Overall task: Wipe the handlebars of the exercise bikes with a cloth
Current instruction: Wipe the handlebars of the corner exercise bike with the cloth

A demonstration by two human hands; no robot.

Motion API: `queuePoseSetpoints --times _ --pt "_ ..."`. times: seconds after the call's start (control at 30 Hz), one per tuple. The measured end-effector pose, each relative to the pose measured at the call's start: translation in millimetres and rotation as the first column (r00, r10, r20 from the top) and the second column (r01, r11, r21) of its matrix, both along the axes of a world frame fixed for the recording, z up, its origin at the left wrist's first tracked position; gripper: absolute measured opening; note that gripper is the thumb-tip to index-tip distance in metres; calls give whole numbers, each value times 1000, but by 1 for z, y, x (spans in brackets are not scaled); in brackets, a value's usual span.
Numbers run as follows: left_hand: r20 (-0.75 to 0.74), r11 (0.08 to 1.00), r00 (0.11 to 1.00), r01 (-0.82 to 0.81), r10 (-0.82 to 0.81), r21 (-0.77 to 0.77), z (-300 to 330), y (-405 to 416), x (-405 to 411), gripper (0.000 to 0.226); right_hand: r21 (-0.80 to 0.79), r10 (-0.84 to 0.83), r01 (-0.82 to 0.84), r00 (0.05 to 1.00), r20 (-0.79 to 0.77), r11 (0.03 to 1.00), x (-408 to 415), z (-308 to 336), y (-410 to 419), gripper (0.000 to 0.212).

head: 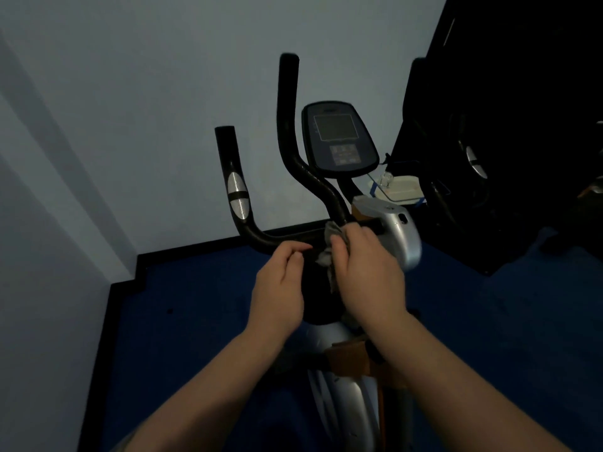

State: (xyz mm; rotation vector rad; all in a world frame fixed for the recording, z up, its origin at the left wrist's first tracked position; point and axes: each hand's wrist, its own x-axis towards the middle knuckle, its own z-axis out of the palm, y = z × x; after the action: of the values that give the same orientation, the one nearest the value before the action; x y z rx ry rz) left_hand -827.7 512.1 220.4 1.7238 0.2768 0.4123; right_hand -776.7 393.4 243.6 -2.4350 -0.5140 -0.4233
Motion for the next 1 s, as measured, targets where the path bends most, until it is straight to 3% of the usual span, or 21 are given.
queuePoseSetpoints --times 0.13,0.2,0.3,0.33,0.4,0.5,0.53,0.63,0.7,0.87,0.93,1.0 --pt "22 998 1000 20 -19 -51 -5 -5 -4 28 379 -36 52 998 -50 924 -35 -24 -9 21" --pt "36 998 999 32 -31 -47 -5 -3 -2 28 318 13 20 995 -102 948 -34 -19 -18 20" --pt "64 998 997 34 -31 -51 -4 0 3 30 -95 52 -72 979 -199 993 5 8 -12 25" --pt "70 998 997 28 -24 -63 -5 0 3 30 -146 53 -84 977 -206 986 12 13 -9 26" --pt "70 997 998 1 4 -76 -9 -3 -2 31 -71 47 -60 986 -163 996 6 5 -6 25" --pt "56 998 998 -40 43 -53 -13 -6 -7 29 252 38 5 985 -169 968 -34 -17 -20 19" --pt "53 998 998 -40 42 -44 -12 -5 -7 28 274 51 3 981 -188 962 -41 -18 -28 17" --pt "66 999 998 -24 25 -22 -8 2 -6 27 34 72 -67 983 -171 997 -14 -2 -30 25" --pt "77 1000 997 -21 20 2 -6 4 -4 26 -41 57 -64 989 -135 997 4 9 -14 28" --pt "85 999 996 -20 23 -40 -9 -3 -6 28 224 -13 29 997 -72 974 -28 -22 -9 29" --pt "98 999 995 2 3 -48 -10 -2 -4 28 229 21 -4 997 -72 974 -37 -22 -21 36" --pt "117 995 993 25 -13 -100 -11 -2 -2 28 117 71 -64 996 -58 991 -25 -13 -28 30"
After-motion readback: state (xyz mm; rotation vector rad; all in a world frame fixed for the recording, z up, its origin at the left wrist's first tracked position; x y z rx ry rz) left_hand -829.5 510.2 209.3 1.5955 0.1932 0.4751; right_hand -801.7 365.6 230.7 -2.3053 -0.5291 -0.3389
